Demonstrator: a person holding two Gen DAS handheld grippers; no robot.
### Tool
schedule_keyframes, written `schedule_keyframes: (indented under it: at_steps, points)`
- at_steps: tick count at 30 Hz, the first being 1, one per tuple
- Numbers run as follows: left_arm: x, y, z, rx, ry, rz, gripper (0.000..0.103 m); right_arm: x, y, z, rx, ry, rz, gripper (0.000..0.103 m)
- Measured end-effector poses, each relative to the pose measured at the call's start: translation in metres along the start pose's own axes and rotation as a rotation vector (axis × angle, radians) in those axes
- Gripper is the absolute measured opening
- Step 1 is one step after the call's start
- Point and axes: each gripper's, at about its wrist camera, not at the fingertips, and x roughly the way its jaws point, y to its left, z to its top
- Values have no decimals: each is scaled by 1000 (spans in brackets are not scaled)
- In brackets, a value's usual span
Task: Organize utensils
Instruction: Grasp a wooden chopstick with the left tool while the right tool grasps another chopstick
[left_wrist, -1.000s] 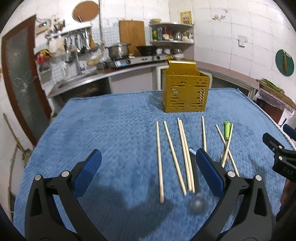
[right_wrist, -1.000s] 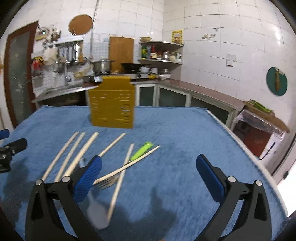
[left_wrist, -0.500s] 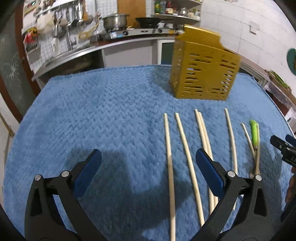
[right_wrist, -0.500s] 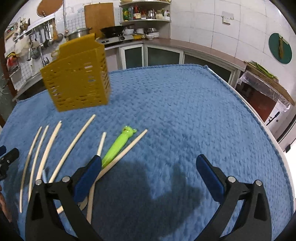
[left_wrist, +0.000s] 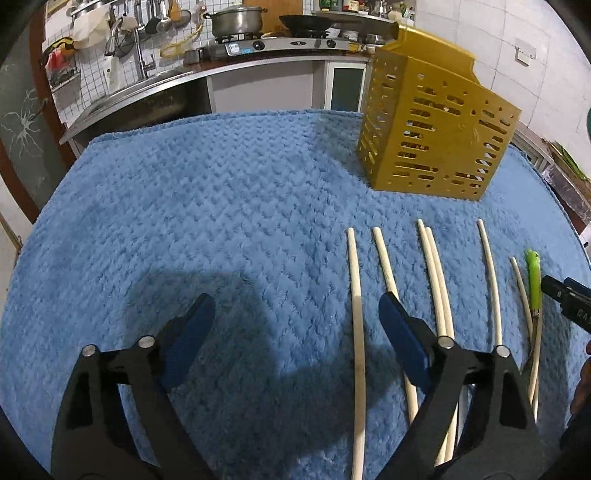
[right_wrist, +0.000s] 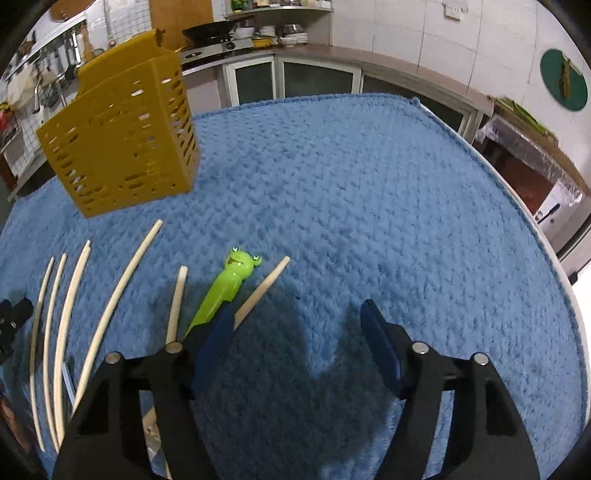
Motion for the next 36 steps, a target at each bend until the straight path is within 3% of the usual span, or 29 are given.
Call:
schedule_keyframes:
  at_steps: [5, 7, 13, 18, 27, 33, 36]
  points:
    - [13, -2, 6, -5, 55, -32, 62, 7, 11, 7, -10, 42, 16, 45]
    - [16, -2, 8, -13, 71, -39, 61, 10, 17, 7, -11, 72, 33, 35]
    - [22, -10, 13, 2, 95, -11, 56, 14, 24, 9, -50, 80, 32, 21]
    - [25, -10, 21, 2, 124, -17, 46, 15, 24, 17, -113, 95, 64, 10]
    - [34, -13, 34, 15, 196, -4, 46, 18, 22, 23, -124, 175, 103, 12]
    - [38, -16, 37, 20, 198, 5, 45, 20, 24, 23, -114, 184, 83, 13]
    - [37, -13, 38, 6, 196, -4, 39, 19, 23, 23, -128, 173, 83, 10]
